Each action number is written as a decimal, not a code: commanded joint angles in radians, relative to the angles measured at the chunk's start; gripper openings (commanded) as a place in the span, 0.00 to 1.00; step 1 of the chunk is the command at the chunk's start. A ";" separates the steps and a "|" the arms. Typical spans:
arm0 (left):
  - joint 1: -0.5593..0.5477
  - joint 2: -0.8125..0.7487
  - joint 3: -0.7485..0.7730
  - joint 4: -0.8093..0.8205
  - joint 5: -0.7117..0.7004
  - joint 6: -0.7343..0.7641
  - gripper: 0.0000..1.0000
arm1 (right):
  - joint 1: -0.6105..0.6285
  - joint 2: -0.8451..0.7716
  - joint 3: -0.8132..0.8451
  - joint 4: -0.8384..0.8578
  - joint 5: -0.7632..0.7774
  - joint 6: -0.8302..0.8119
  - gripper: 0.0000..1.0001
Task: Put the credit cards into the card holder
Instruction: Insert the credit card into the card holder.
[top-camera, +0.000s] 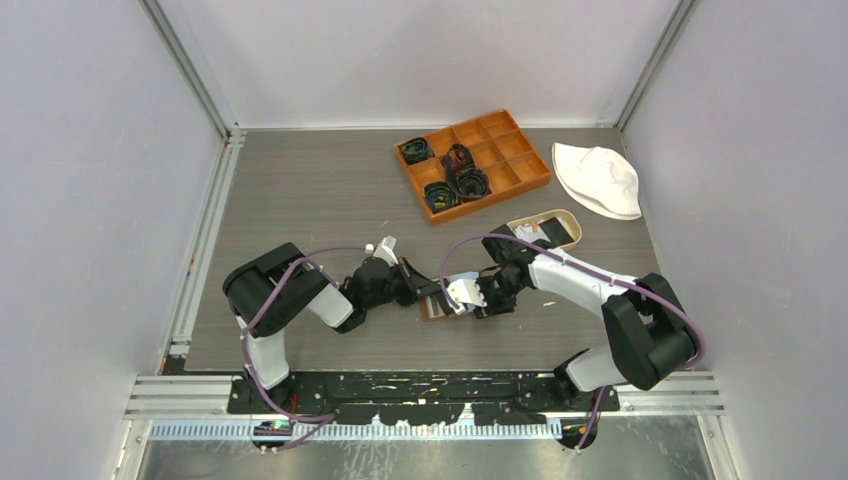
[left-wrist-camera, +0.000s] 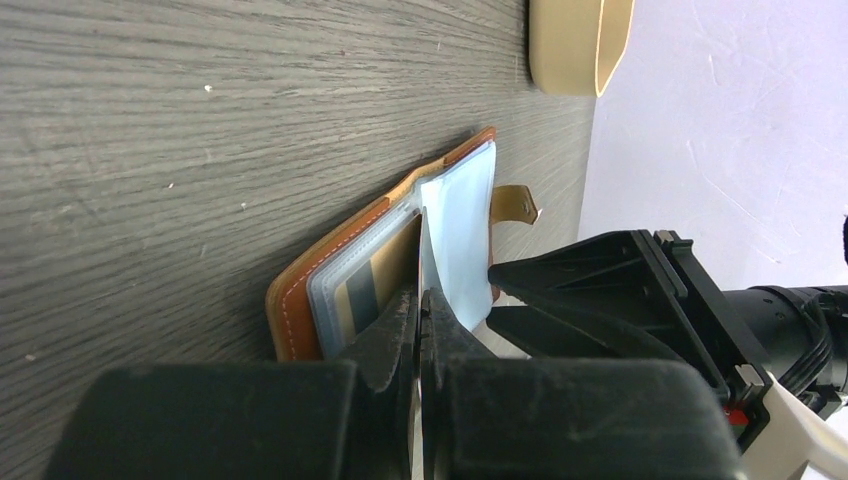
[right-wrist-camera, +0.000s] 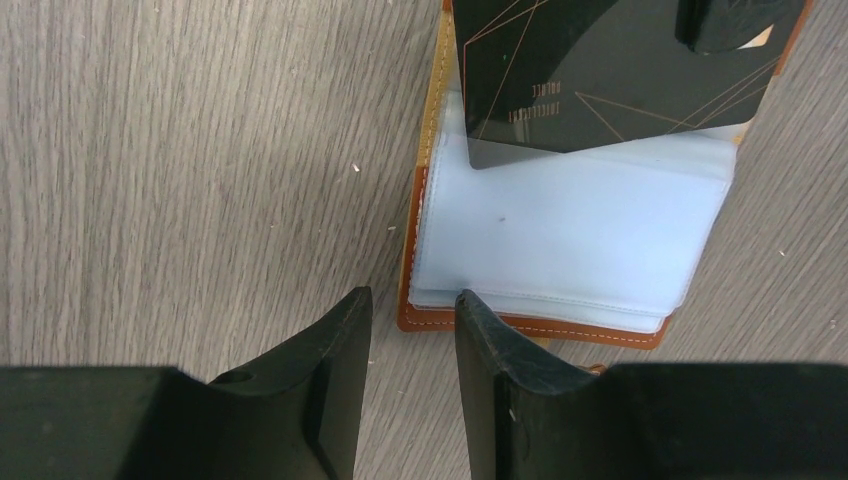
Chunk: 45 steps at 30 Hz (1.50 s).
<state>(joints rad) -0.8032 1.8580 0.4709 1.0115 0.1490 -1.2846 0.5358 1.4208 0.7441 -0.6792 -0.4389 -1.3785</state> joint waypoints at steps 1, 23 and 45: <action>-0.002 -0.030 0.034 -0.106 0.017 0.012 0.00 | 0.007 -0.002 0.035 -0.008 -0.017 0.007 0.42; 0.014 0.000 0.108 -0.216 0.092 0.037 0.00 | 0.008 -0.003 0.036 -0.008 -0.017 0.006 0.42; 0.028 0.077 0.173 -0.206 0.189 0.031 0.00 | 0.012 -0.002 0.035 -0.006 -0.016 0.007 0.42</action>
<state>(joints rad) -0.7765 1.9102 0.6266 0.8326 0.3145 -1.2755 0.5411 1.4208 0.7444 -0.6815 -0.4385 -1.3781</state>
